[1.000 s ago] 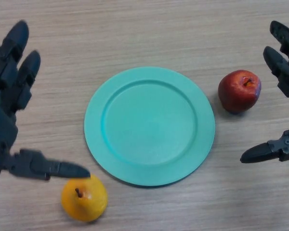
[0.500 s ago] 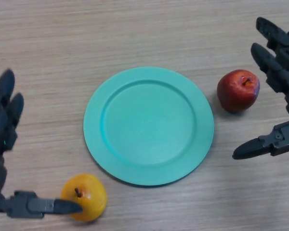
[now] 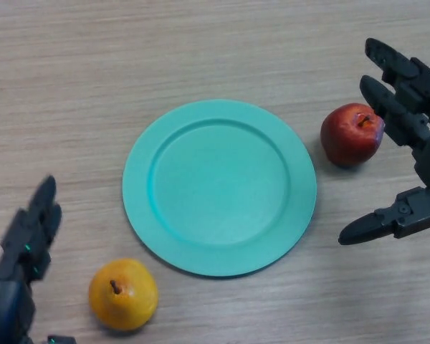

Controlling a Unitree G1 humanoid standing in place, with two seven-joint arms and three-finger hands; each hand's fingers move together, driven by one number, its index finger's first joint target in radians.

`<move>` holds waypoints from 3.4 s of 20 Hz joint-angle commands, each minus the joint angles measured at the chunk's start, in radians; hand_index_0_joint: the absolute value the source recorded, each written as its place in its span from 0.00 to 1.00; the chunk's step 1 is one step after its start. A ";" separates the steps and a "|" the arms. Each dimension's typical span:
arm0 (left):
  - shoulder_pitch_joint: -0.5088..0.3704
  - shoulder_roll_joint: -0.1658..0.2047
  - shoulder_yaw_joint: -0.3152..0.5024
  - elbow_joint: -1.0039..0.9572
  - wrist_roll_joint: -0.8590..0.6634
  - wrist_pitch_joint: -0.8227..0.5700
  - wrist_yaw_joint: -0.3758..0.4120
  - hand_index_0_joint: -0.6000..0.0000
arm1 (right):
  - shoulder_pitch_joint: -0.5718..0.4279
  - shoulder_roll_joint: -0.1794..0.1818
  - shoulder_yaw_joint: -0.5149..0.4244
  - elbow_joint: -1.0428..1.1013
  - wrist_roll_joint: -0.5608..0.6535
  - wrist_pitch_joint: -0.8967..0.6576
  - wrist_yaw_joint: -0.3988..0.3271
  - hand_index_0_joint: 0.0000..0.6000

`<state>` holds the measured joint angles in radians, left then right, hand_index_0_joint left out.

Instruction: Pick up the yellow pear and place it on the plate

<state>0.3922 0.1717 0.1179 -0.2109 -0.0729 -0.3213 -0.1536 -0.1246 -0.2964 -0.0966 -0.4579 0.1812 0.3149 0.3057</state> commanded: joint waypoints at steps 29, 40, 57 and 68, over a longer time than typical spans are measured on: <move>-0.102 0.042 -0.153 0.116 0.216 -0.186 0.165 0.00 | -0.003 -0.023 -0.092 -0.082 0.040 -0.130 -0.030 0.00; -0.404 0.033 -0.128 0.044 0.116 -0.086 0.110 0.00 | 0.020 -0.027 -0.120 -0.127 0.054 -0.078 -0.014 0.00; -0.735 0.018 -0.307 0.575 0.057 -0.134 0.240 0.00 | 0.053 -0.035 -0.177 -0.119 0.030 -0.135 -0.026 0.00; -0.720 0.018 -0.239 0.481 0.351 -0.051 0.349 1.00 | 0.042 -0.031 -0.151 -0.109 0.001 -0.156 -0.037 0.00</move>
<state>-0.2923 0.1780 -0.1717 0.3279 0.2824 -0.2827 0.1476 -0.0473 -0.2958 -0.1976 -0.5201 0.1681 0.3119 0.2989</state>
